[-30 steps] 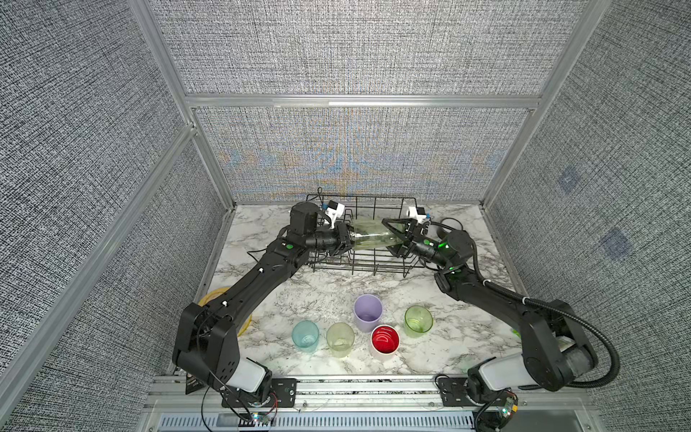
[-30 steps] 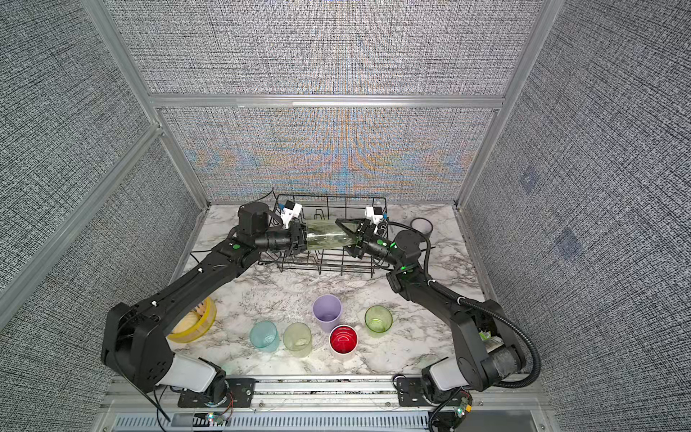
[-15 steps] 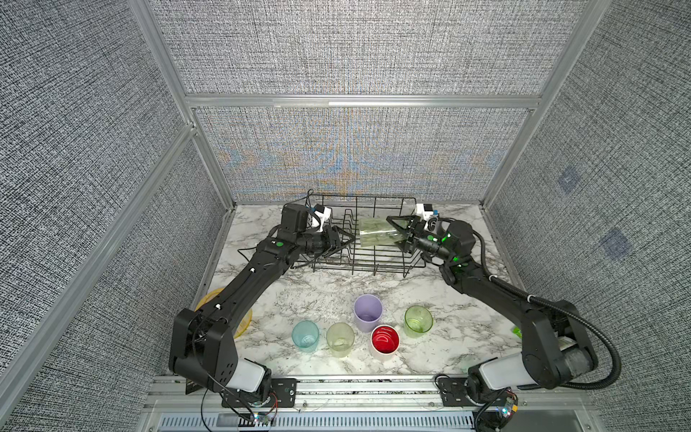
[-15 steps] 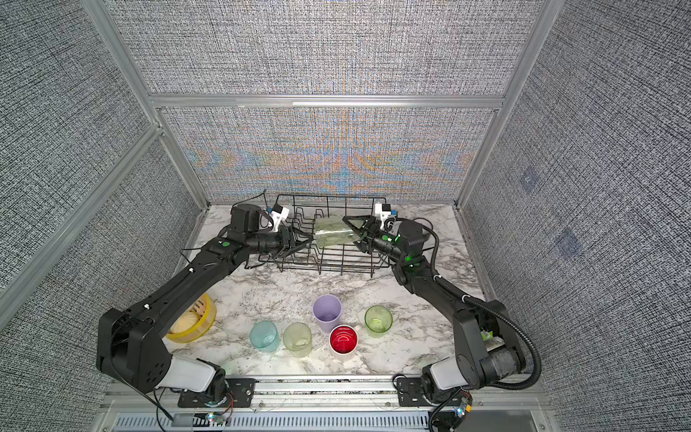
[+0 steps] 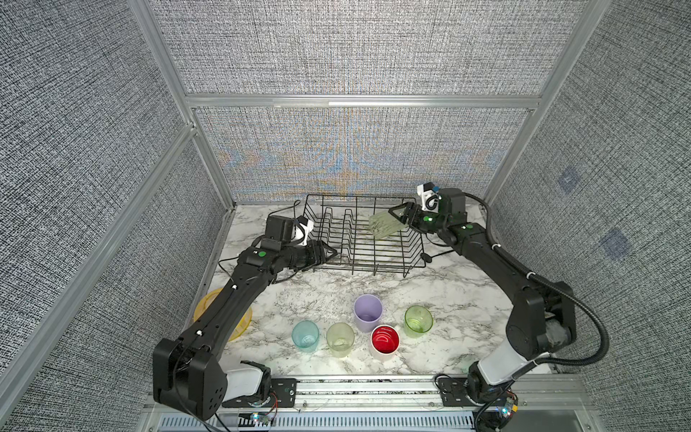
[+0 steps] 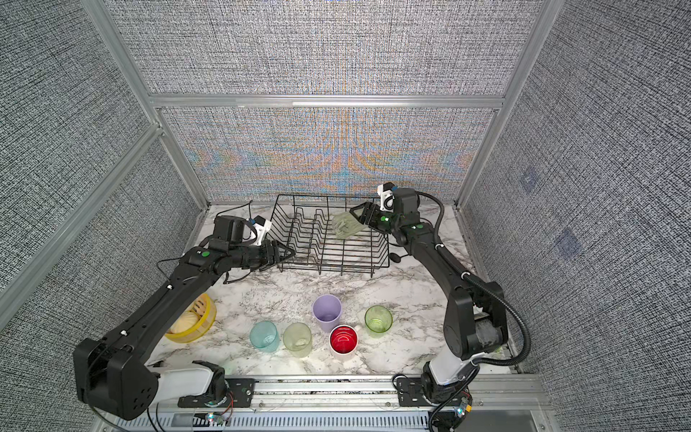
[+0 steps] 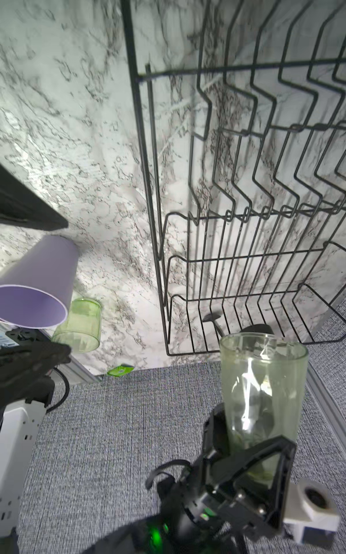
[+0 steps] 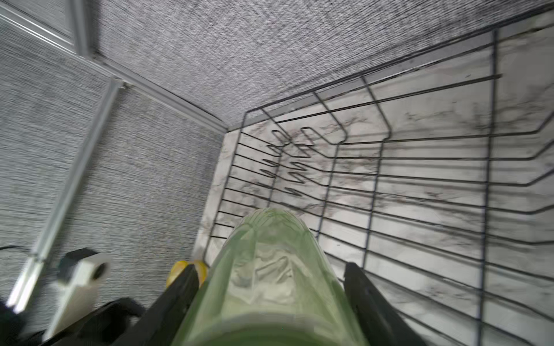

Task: Load cups into a dish rack
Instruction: Pick up the cup from the center of the table, then place the cup upside down at the dish rack.

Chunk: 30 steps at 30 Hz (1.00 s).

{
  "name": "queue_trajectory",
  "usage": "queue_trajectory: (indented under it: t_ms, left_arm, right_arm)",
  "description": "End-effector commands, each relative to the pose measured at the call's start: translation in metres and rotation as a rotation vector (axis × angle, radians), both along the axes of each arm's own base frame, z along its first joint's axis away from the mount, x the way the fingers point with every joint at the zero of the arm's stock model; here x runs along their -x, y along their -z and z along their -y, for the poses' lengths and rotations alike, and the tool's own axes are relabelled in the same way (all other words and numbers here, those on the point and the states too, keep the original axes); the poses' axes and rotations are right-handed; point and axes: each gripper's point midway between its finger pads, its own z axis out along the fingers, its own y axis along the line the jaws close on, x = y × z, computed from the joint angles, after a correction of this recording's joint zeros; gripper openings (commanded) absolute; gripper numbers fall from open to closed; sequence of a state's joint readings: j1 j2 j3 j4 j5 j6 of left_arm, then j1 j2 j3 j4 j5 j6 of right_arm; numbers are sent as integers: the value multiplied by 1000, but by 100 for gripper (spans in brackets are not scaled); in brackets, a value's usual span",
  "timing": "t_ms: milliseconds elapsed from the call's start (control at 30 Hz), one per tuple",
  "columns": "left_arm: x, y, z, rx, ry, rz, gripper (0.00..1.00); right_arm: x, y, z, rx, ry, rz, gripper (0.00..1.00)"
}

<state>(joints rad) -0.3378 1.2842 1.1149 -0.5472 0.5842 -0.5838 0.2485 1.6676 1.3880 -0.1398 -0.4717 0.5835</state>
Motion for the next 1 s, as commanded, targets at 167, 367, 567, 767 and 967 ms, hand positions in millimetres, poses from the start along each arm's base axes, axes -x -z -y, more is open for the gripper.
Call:
queue_trajectory:
  t_ms: [167,367,567,767,967]
  left_arm:
    - [29,18,-19,-124,48,-20,54]
    - [40,27,-21,-135,69,-48,55]
    - [42,31,-13,-82,84,-53,54]
    - [49,31,-2,-71,130,-38,54]
    - [57,34,6,-90,157,-28,54]
  right_arm:
    - [-36,57,37,474,19,-14,63]
    - [-60,73,41,682,-4,7,63]
    - [-83,89,40,771,1,40,63]
    - [-105,98,43,795,35,50,63]
    - [-117,106,39,764,48,14,65]
